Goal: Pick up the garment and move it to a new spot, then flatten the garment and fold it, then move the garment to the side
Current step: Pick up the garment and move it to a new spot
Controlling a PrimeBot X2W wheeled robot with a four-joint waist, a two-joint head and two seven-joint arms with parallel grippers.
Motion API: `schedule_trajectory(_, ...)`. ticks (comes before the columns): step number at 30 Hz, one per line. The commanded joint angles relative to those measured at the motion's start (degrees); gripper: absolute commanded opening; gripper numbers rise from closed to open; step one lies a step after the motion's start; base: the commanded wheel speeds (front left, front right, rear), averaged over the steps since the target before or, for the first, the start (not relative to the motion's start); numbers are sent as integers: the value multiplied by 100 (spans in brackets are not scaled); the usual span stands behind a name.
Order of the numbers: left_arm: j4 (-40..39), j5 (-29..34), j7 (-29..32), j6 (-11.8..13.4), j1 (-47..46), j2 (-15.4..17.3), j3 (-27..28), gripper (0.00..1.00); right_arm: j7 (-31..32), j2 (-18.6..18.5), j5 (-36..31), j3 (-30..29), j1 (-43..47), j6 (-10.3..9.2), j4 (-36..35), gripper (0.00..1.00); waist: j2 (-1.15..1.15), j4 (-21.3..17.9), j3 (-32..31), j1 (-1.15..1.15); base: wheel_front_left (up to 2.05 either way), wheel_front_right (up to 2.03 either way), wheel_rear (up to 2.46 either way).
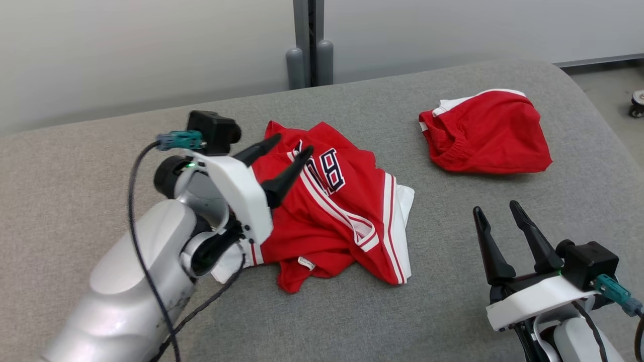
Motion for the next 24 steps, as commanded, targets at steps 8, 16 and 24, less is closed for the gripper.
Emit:
schedule_trajectory(8,-461,79,-1200,368,842,693,642,100,-25,-140,0,-108,89,2,-142,100,0,170,-133,0,0,0,0)
schedule_trajectory(16,-1024,215,-2342,779,2003,1209,1201,100,-25,-203,8,-243,261,2,-366,100,0,224,-216,0,0,0,0)
schedule_trajectory(24,-1597,476,-2599,1134,3004,1035,1972,100,-25,-25,-111,-496,538,2,-586,100,0,288,-264,0,0,0,0)
